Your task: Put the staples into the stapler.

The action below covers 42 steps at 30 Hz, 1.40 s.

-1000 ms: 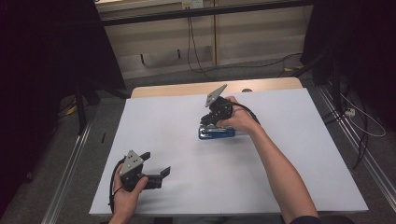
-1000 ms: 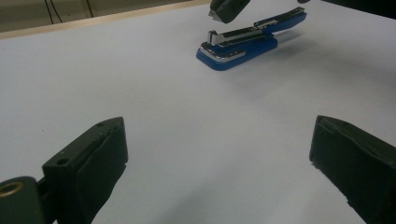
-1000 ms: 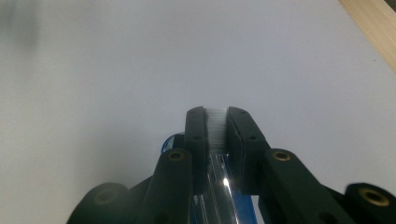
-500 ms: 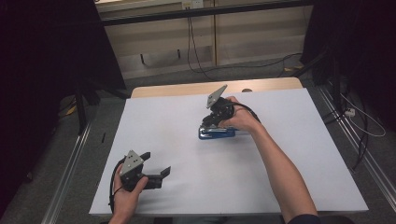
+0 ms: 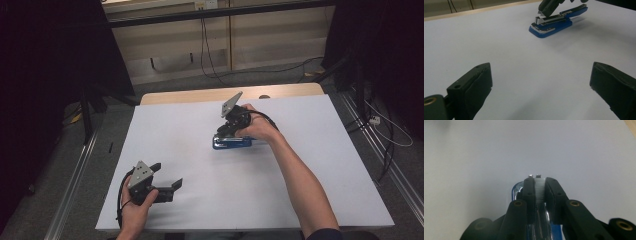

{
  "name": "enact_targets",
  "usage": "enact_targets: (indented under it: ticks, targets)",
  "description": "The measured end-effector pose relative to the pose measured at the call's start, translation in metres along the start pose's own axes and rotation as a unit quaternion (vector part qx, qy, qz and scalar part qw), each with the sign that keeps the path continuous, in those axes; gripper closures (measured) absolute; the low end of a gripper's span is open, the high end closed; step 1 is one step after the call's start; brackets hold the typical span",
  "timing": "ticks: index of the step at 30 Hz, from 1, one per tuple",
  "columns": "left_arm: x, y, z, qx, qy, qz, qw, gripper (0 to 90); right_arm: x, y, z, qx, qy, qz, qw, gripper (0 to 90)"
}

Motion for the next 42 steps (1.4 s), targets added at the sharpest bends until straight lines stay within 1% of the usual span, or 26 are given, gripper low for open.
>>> enact_targets:
  ticks: [3,7,10,15,22,26,30,39,42]
  targets:
    - [0.0001,0.0003,0.0002,-0.001,0.001,0.001,1.0000,4.6,-0.0003,-0.0002,0.0008,0.001,-0.001,0.001,1.0000,78.8]
    - [0.0001,0.0007,0.0002,-0.002,0.000,0.002,1.0000,4.6,-0.0017,-0.0013,0.0028,0.006,-0.004,-0.004,1.0000,78.8]
    - [0.0001,0.0008,-0.0002,-0.002,0.000,0.001,1.0000,4.6,-0.0009,-0.0002,0.0035,0.003,-0.002,-0.006,1.0000,78.8]
    - [0.0000,0.0004,-0.0001,-0.002,0.000,0.000,1.0000,4.7,-0.0038,-0.0005,0.0049,0.007,-0.006,-0.009,0.9999,78.8]
    - [0.0000,0.0006,-0.0002,-0.002,0.000,0.001,1.0000,4.7,-0.0047,-0.0005,0.0051,0.007,-0.006,-0.011,0.9999,78.9]
    - [0.0001,0.0008,-0.0001,-0.002,0.000,0.001,1.0000,4.7,-0.0031,-0.0013,0.0041,0.009,-0.002,-0.011,0.9999,78.8]
    - [-0.0002,0.0010,0.0001,-0.003,-0.002,0.003,1.0000,4.7,-0.0057,-0.0017,0.0047,0.009,-0.011,-0.015,0.9998,78.8]
    - [0.0000,0.0012,0.0002,-0.003,-0.001,0.003,1.0000,4.7,-0.0049,-0.0019,0.0055,0.010,-0.010,-0.013,0.9998,78.8]
    - [0.0001,0.0014,0.0002,-0.004,0.000,0.004,1.0000,4.7,-0.0043,-0.0020,0.0057,0.009,-0.009,-0.016,0.9998,78.8]
Point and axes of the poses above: each handheld gripper's, and its own axes: z roughly forward along the jaws, x roughly out of its top, y roughly to its right, the point moved 10 cm from there along z, roughly forward along the jaws, and after that the axes turned 6 degrees about -y, right-handed, at the moved point
